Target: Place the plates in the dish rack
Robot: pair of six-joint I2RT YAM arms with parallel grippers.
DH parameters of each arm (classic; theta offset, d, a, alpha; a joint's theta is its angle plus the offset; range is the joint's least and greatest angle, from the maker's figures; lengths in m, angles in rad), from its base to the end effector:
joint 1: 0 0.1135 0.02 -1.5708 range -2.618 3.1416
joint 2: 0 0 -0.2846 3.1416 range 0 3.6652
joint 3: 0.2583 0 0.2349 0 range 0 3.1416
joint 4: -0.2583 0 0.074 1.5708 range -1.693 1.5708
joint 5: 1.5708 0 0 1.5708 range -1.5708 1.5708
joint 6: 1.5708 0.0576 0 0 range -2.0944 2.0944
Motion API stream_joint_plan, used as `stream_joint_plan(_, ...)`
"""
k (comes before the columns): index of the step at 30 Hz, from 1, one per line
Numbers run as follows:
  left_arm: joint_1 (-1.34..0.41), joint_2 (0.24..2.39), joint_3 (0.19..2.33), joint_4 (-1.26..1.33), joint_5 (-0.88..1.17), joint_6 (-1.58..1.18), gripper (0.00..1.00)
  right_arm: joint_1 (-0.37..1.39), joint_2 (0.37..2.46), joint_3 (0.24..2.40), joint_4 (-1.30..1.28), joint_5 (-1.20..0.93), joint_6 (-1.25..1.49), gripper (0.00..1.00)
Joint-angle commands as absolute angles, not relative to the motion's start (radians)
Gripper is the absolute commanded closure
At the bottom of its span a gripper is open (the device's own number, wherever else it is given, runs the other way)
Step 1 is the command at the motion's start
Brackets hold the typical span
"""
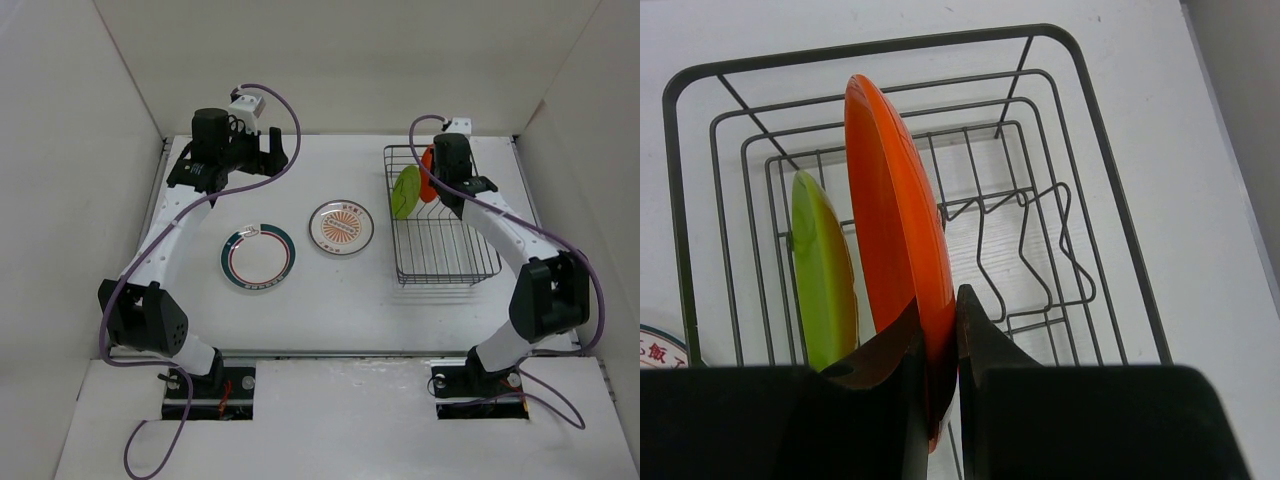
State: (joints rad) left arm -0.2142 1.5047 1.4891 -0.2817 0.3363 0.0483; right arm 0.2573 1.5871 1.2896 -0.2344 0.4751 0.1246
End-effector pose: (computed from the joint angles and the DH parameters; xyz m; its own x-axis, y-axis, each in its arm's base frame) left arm 0.3399 -0.0934 0.4163 -0.2613 0.1035 -0.9597 0.5222 0.8513 -0.0504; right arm 0.3619 0.0680 0.3253 -0.4674 -0.0087 -0.8840 0.2147 0.9689 -0.1231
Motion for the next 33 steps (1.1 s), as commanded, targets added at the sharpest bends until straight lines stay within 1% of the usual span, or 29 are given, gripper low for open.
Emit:
stream_joint_plan(1,-0.215,1.491,1.509,-0.258,0.334,0.06,0.0,0.272,1.594,1.336,-0.183,0.505,0.14,1.0)
stream_joint_plan(5,-0.215,1.482,1.509,-0.258,0.334,0.06,0.0,0.281,1.603,1.336,-0.192,0.515,0.14,0.91)
stream_joint_plan(8,-0.215,1.482,1.5,-0.258,0.344,0.06,0.0,0.281,1.614,1.336,-0.201,0.526,0.149,0.89)
stream_joint_plan(10,-0.215,1.482,1.5,-0.258,0.344,0.069,0.0,0.281,1.623,1.336,-0.201,0.526,0.149,0.85)
stream_joint_plan(11,-0.215,1.482,1.5,-0.258,0.344,0.069,0.0,0.281,1.623,1.336,-0.201,0.526,0.149,0.81)
stream_joint_plan(12,-0.215,1.482,1.5,-0.258,0.344,0.069,0.0,0.281,1.623,1.336,-0.201,0.526,0.159,0.78)
stream_joint_plan(13,-0.215,1.482,1.5,-0.258,0.344,0.069,0.0,0.281,1.623,1.336,-0.201,0.526,0.16,0.69)
stream_joint_plan(14,-0.215,1.482,1.5,-0.258,0.344,0.069,0.0,0.281,1.623,1.336,-0.21,0.526,0.16,0.56)
stream_joint_plan(17,-0.215,1.473,1.491,-0.258,0.333,0.069,0.0,0.281,1.623,1.336,-0.21,0.526,0.16,0.56)
stream_joint_plan(18,-0.215,1.473,1.479,-0.258,0.333,0.08,0.0,0.281,1.623,1.336,-0.219,0.526,0.16,0.49)
stream_joint_plan(19,-0.215,1.464,1.479,-0.249,0.316,0.08,0.0,0.281,1.623,1.347,-0.219,0.526,0.16,0.45)
stream_joint_plan(20,-0.2,1.463,1.467,-0.239,0.305,0.08,0.0,0.281,1.623,1.347,-0.219,0.535,0.16,0.45)
stream_joint_plan(22,-0.177,1.453,1.454,-0.229,0.305,0.08,0.0,0.281,1.605,1.356,-0.23,0.535,0.16,0.39)
stream_joint_plan(26,-0.101,1.453,1.454,-0.241,0.272,0.08,0.0,0.281,1.548,1.365,-0.264,0.56,0.16,0.2)
stream_joint_plan(28,-0.06,1.453,1.454,-0.285,0.209,0.091,0.0,0.281,1.516,1.365,-0.288,0.584,0.17,0.0)
stream_joint_plan(30,-0.028,1.463,1.416,-0.311,0.166,0.116,0.0,0.281,1.464,1.376,-0.302,0.575,0.17,0.0)
stream_joint_plan(33,0.064,1.428,1.306,-0.333,0.201,0.156,0.0,0.272,1.381,1.339,-0.302,0.476,0.179,0.0)
